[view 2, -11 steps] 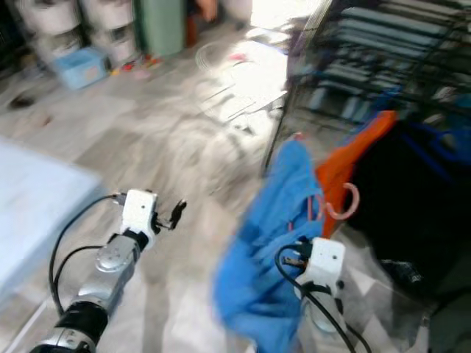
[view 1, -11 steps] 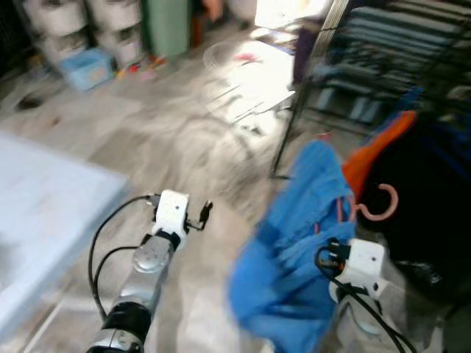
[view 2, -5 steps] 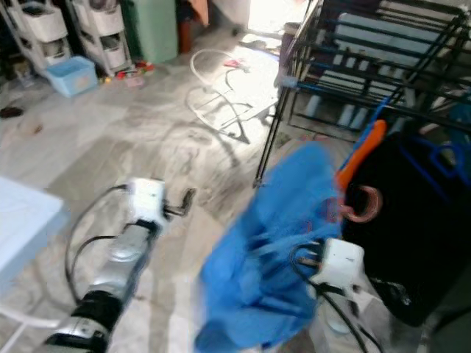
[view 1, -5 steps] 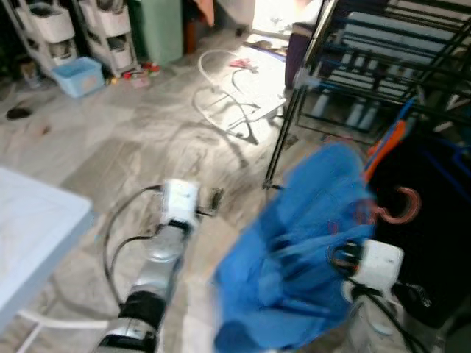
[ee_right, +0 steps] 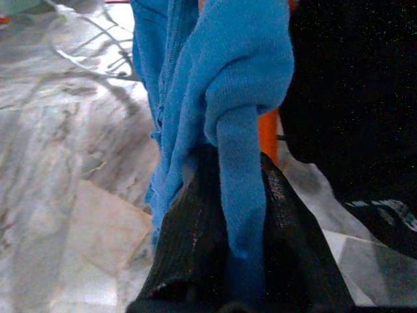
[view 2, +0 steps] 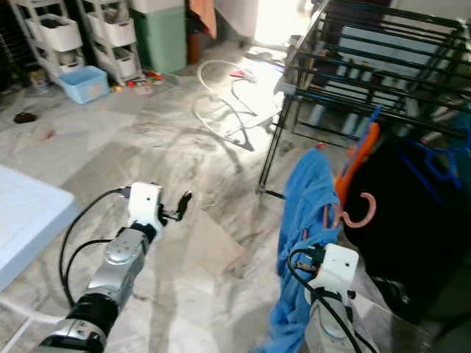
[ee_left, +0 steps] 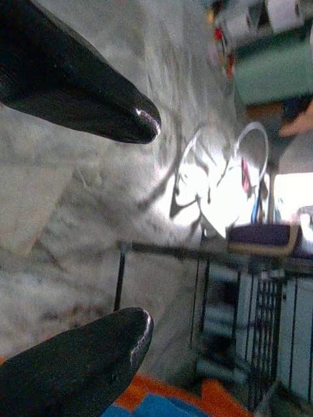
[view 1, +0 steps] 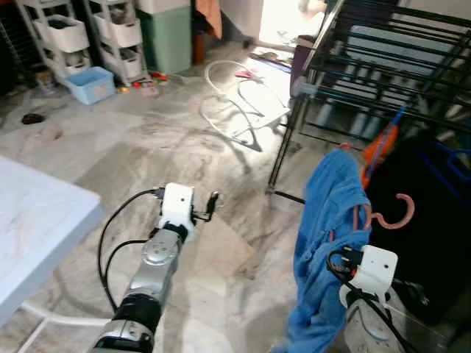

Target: Hang hanger

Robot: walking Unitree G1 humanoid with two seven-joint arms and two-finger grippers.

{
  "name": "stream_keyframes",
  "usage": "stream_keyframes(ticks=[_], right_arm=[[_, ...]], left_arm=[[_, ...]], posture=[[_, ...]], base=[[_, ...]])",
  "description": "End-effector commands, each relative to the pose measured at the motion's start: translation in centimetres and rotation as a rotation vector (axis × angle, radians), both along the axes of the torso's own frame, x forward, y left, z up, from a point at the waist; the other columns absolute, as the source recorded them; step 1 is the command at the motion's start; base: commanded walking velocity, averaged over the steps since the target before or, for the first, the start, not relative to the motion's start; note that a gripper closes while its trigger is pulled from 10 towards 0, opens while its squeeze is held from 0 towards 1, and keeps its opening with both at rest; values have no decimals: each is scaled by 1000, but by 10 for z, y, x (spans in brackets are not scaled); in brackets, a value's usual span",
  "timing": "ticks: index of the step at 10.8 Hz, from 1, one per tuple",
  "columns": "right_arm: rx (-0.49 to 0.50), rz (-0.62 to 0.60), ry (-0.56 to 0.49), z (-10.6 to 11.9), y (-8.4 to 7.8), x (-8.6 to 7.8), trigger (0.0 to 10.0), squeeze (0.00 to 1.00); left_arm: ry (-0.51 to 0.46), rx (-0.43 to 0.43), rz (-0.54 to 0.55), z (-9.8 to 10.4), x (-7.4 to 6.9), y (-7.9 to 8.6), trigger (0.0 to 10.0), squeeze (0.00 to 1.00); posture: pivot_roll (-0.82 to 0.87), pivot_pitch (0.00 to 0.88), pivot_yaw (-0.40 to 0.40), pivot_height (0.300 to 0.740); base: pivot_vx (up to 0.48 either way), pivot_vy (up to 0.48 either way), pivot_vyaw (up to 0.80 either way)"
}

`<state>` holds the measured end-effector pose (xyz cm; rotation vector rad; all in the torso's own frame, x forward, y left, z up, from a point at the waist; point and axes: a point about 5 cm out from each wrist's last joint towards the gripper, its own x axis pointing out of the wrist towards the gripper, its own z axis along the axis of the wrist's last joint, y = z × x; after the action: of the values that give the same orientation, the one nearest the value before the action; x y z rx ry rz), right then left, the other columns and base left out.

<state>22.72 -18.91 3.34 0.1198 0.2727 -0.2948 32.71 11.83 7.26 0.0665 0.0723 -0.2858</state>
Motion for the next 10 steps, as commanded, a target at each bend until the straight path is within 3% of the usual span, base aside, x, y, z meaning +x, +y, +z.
stream_keyframes(ticks=[1,3,6,10], right_arm=[[3,-24,-25,5,-4,1,0,0],[15,-48,-18,4,-7,-2,0,0],[17,-38,-19,4,-7,-1,0,0],[14,-45,-15,4,-10,-2,0,0]], left_arm=[[7,7,-17,-3,-2,-3,10000,0],[16,6,-27,-4,-2,-4,10000,0],[17,-4,-25,-4,-1,-7,10000,0],[42,9,-46,-11,-5,-11,10000,0]], posture=[[112,73,-63,740],[101,82,-61,740],[96,88,-71,740],[93,89,-74,740]], base=[[461,0,0],[459,0,0],[445,0,-785],[451,0,-495]])
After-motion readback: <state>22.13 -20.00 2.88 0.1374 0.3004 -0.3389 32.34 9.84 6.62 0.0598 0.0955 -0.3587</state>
